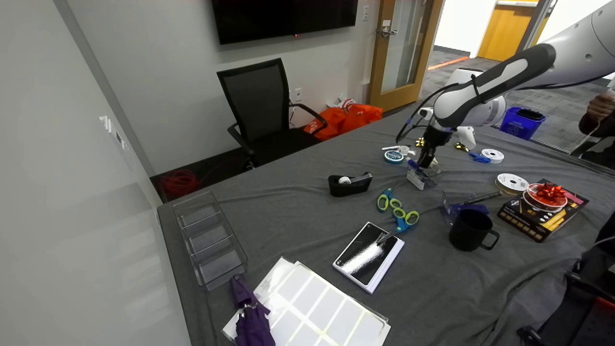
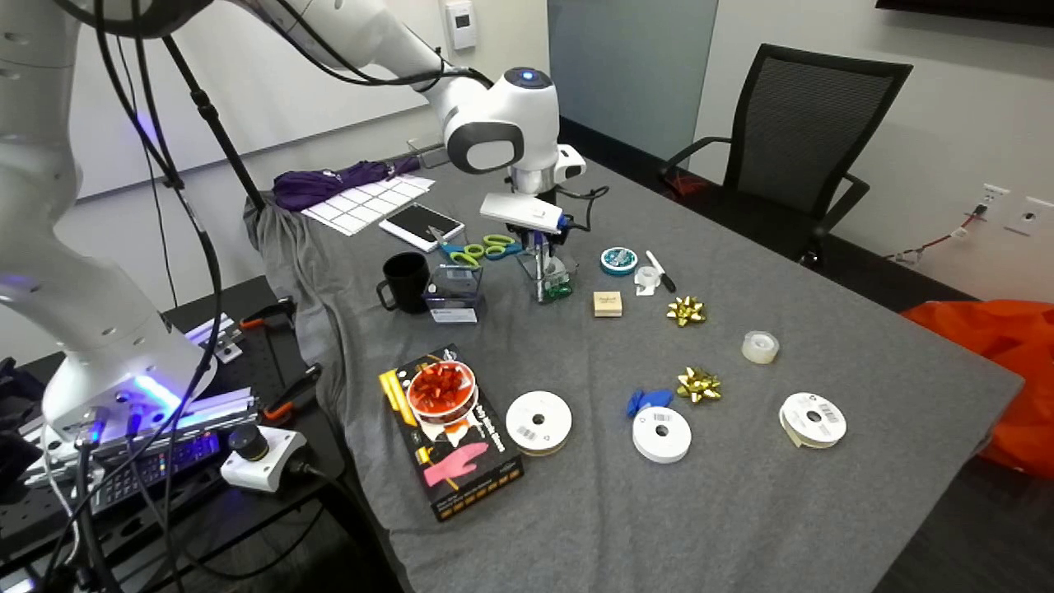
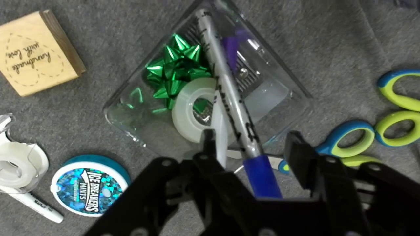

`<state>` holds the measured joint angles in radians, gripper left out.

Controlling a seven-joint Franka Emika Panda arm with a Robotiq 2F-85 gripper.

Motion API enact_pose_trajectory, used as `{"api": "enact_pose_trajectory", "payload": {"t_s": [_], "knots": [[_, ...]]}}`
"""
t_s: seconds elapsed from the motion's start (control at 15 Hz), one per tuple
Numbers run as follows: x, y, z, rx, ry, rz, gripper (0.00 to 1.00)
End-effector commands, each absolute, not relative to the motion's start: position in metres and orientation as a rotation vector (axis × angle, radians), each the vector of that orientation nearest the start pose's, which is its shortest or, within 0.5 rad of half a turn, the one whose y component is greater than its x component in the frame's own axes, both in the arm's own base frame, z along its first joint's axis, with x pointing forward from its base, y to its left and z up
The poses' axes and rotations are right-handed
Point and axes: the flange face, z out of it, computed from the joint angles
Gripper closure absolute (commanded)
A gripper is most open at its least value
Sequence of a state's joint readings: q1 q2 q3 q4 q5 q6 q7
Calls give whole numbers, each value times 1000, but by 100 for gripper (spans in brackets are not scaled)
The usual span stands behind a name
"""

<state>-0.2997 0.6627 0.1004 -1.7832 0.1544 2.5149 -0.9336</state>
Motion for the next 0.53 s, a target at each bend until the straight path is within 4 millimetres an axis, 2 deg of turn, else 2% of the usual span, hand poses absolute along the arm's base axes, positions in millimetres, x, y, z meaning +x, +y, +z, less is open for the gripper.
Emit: {"api": "enact_pose_trajectory", "payload": {"t_s": [0.0,0.13,0.27,0.47], "knots": [[647,-140,184,-2890,-899,-239,72],[647,-139,183,-2891,-899,-237,86],[648,-138,186,-2889,-903,-247,94],[647,-138,192,-2880,-915,-260,95]]}}
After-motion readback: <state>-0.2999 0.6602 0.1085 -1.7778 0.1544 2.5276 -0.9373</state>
